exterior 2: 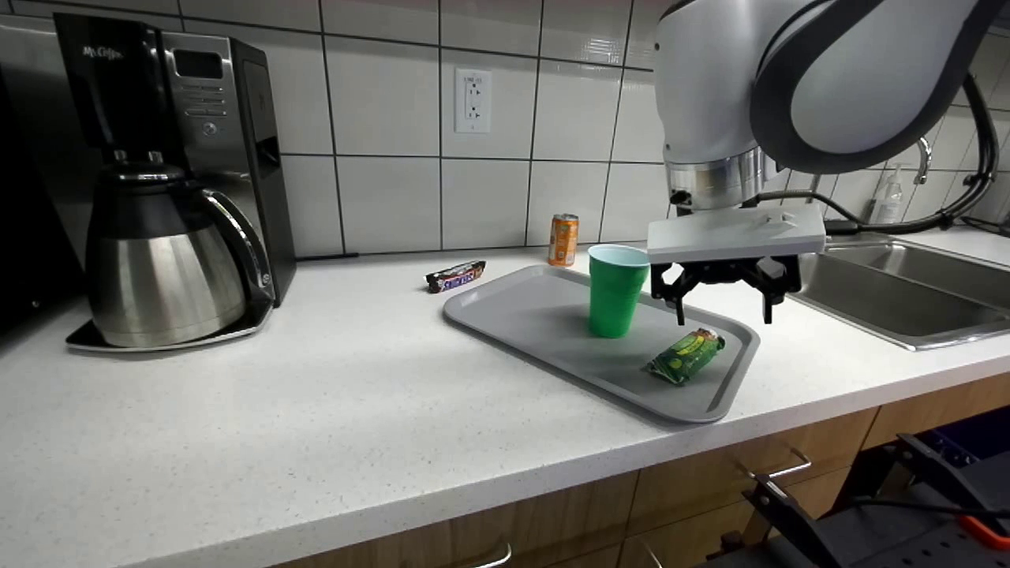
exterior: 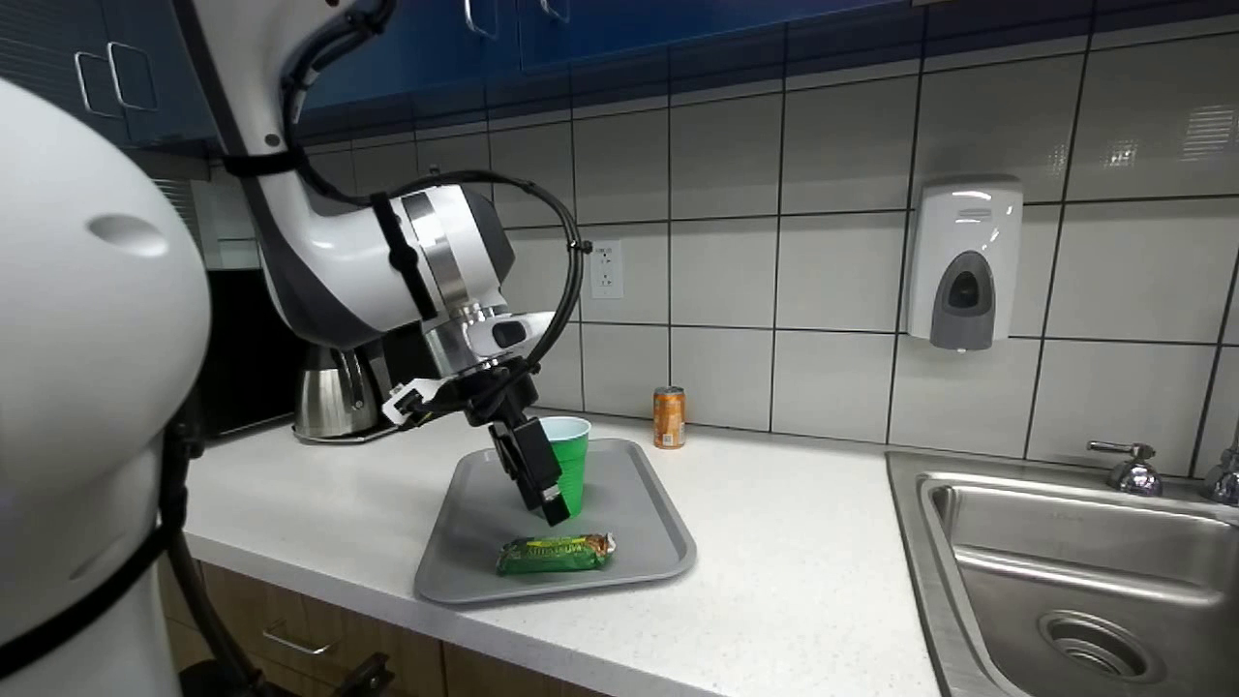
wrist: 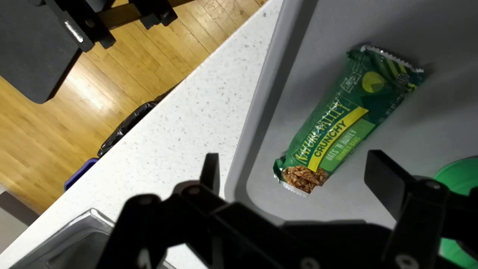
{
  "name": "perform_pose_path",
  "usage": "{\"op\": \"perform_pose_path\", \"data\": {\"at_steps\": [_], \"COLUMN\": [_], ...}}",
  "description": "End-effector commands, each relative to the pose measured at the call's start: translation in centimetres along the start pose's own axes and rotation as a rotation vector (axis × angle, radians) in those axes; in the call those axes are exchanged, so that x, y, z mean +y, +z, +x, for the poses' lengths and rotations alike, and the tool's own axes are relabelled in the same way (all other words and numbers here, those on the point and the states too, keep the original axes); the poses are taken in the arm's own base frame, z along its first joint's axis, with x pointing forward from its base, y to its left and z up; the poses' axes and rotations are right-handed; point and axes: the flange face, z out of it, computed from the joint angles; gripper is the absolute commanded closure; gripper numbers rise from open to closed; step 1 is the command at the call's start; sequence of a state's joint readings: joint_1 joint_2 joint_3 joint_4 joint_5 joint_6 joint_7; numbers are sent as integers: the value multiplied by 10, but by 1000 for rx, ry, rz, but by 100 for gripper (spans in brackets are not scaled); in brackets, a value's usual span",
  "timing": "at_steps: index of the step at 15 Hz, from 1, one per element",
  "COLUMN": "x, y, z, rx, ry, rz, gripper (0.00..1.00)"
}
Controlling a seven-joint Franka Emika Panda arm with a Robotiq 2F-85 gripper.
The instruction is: Remove the chocolate bars from the tray
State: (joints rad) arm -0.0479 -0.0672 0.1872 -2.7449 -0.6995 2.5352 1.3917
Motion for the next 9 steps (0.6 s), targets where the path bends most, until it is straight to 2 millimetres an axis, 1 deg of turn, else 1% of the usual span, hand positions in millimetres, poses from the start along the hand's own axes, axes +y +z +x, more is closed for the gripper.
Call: {"op": "perform_pose_path", "data": {"at_steps": [1, 5, 9], "x": [-15, -27, -36], "y": [1, 3, 12], "z": [13, 19, 16], "rx": [29, 60, 82], "ry": [49, 75, 98], "rz": [3, -2, -14], "gripper": [0, 0, 0]}}
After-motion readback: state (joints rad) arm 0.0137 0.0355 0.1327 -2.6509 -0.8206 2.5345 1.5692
